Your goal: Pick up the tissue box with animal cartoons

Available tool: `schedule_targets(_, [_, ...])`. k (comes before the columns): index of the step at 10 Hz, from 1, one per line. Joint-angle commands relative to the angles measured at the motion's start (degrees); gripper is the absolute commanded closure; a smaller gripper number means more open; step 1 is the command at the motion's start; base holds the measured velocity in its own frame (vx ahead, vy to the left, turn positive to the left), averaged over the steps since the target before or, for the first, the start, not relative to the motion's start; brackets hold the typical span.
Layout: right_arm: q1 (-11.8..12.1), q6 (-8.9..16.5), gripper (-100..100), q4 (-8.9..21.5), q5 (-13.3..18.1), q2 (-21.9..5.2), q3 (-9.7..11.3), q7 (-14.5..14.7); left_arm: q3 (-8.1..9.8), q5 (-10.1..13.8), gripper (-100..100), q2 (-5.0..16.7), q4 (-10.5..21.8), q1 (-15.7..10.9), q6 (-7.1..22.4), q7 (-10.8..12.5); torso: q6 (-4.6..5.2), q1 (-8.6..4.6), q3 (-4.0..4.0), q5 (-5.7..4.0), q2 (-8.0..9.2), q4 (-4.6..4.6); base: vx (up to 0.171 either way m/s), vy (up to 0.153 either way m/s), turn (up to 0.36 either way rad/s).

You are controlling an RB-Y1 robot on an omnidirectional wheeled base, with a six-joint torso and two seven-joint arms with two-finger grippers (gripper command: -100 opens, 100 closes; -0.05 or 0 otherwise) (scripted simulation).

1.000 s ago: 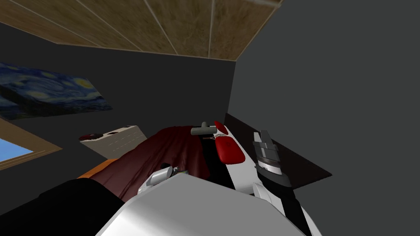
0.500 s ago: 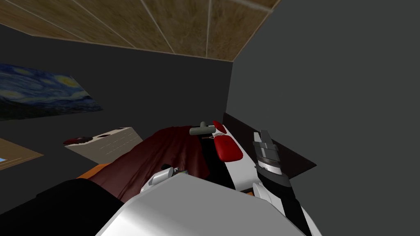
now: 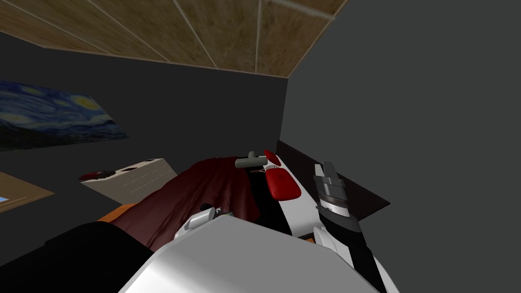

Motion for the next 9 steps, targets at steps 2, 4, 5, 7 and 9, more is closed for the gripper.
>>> schedule_targets(2, [0.00, 0.00, 0, 0.00, 0.00, 0.00, 0.00, 0.00, 0.00, 0.00, 0, 0.00, -0.01, -0.01, -0.02, 0.00, 0.00, 0.01, -0.01, 0.00, -0.01, -0.01, 0.000, 0.000, 0.000])
schedule_targets(4, [0.01, 0.00, 0, 0.00, 0.00, 0.00, 0.00, 0.00, -0.02, 0.02, 100, 0.19, -2.64, 1.10, 1.94, -0.10, -0.04, -0.01, -0.04, -0.02, -0.06, -0.02, 0.026, -0.007, 0.083])
schedule_targets(5, [0.01, 0.00, 0, 0.00, 0.00, 0.00, 0.00, 0.00, -0.03, 0.08, 100, 0.33, -4.17, 1.67, 3.05, -0.24, -0.04, -0.04, -0.07, -0.02, -0.12, -0.04, 0.040, -0.018, 0.094])
schedule_targets(7, [0.01, 0.00, 0, 0.00, 0.00, 0.00, 0.00, 0.00, -0.04, 0.18, 100, 0.55, -6.46, 2.54, 4.71, -0.46, -0.02, -0.07, -0.10, -0.03, -0.15, -0.05, 0.030, -0.015, 0.072])
schedule_targets(9, [0.00, 0.00, 0, 0.00, 0.00, 0.00, 0.00, 0.00, 0.00, 0.11, 0, 0.50, -5.89, 2.25, 4.32, -0.28, 0.01, -0.04, -0.07, -0.01, -0.10, -0.04, 0.006, -0.003, 0.008])
